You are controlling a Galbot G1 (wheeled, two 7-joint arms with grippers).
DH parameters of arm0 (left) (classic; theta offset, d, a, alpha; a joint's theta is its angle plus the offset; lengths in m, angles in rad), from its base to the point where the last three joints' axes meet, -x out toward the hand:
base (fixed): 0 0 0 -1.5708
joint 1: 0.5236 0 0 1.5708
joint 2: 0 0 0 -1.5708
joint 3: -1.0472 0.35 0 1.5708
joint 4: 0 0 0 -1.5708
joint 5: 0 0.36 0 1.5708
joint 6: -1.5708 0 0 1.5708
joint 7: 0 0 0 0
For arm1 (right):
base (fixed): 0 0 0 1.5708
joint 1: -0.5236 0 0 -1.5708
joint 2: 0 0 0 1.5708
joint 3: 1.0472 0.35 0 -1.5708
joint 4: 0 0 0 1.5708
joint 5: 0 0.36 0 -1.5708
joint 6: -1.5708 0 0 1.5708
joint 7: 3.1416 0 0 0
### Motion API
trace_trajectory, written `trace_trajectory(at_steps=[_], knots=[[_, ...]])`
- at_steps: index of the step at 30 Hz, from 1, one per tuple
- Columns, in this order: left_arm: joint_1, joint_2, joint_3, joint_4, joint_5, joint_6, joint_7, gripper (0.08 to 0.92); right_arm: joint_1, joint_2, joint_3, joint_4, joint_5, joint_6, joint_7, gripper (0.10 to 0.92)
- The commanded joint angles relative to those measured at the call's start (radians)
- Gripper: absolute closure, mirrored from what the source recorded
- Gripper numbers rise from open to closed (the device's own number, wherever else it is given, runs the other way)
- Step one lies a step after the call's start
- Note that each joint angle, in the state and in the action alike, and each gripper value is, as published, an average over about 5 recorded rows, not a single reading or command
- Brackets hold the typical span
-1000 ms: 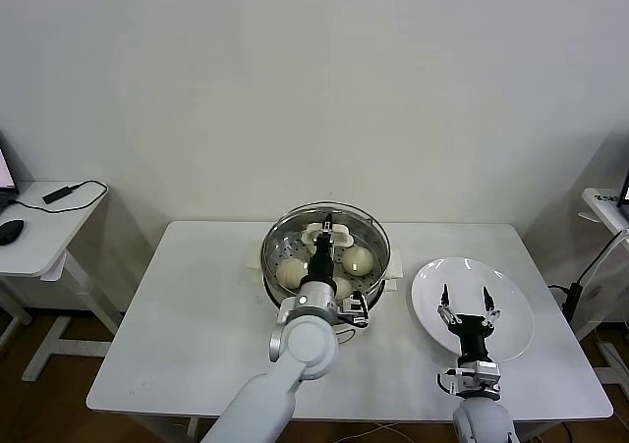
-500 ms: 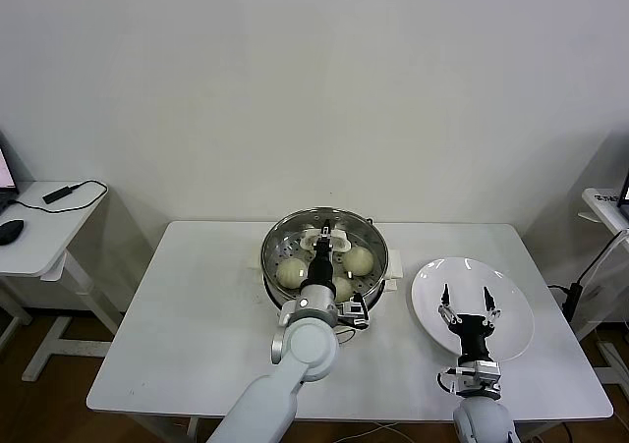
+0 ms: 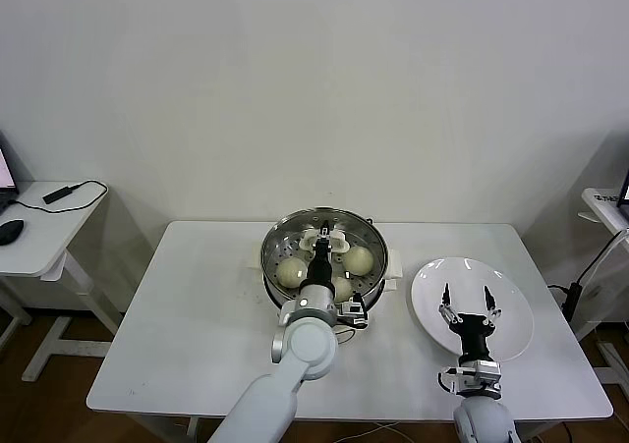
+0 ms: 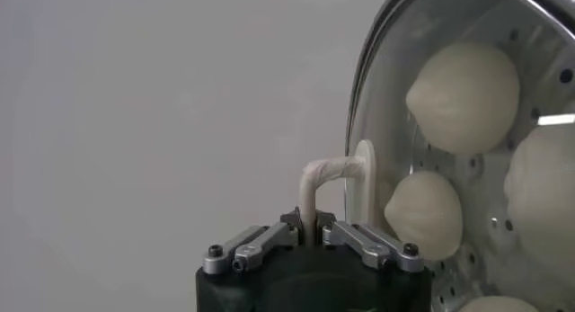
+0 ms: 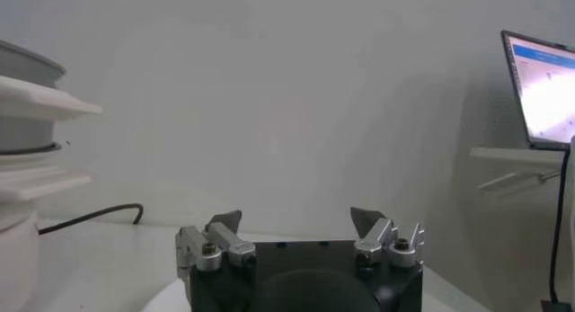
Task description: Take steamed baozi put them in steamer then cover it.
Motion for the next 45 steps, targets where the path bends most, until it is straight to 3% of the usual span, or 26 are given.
trace_trajectory(at_steps=[1, 8, 20, 28, 34, 36, 39, 45], knots=[[0.01, -0.006, -0.006, -0.003, 0.006, -0.013, 0.002, 0.803, 0.0, 0.0, 0.0, 0.0, 0.0, 0.001, 0.0, 0.203], [0.028, -0.003, -0.011, -0.032, 0.012, -0.03, 0.004, 0.777, 0.001, -0.001, -0.002, -0.002, -0.001, 0.002, -0.002, 0.203], [0.079, 0.03, 0.002, -0.168, -0.002, -0.035, 0.02, 0.444, 0.005, 0.006, -0.006, 0.001, -0.005, 0.003, -0.002, 0.203], [0.151, 0.109, -0.004, -0.31, -0.053, -0.031, 0.044, 0.221, 0.01, 0.016, -0.009, 0.006, -0.009, 0.002, -0.001, 0.203], [0.197, 0.201, -0.044, -0.441, -0.212, -0.027, 0.039, 0.178, 0.015, 0.014, -0.013, 0.009, -0.008, 0.004, -0.004, 0.203], [0.205, 0.234, -0.09, -0.487, -0.352, -0.028, -0.006, 0.177, 0.013, 0.009, -0.014, 0.01, 0.0, 0.01, -0.013, 0.203], [0.21, 0.271, -0.193, -0.516, -0.622, -0.062, -0.16, 0.177, 0.006, -0.001, -0.015, 0.014, 0.034, 0.017, -0.036, 0.203], [0.223, 0.278, -0.423, -0.353, -1.069, -0.347, -0.438, 0.177, -0.018, -0.018, -0.031, 0.03, 0.101, 0.015, -0.081, 0.203]])
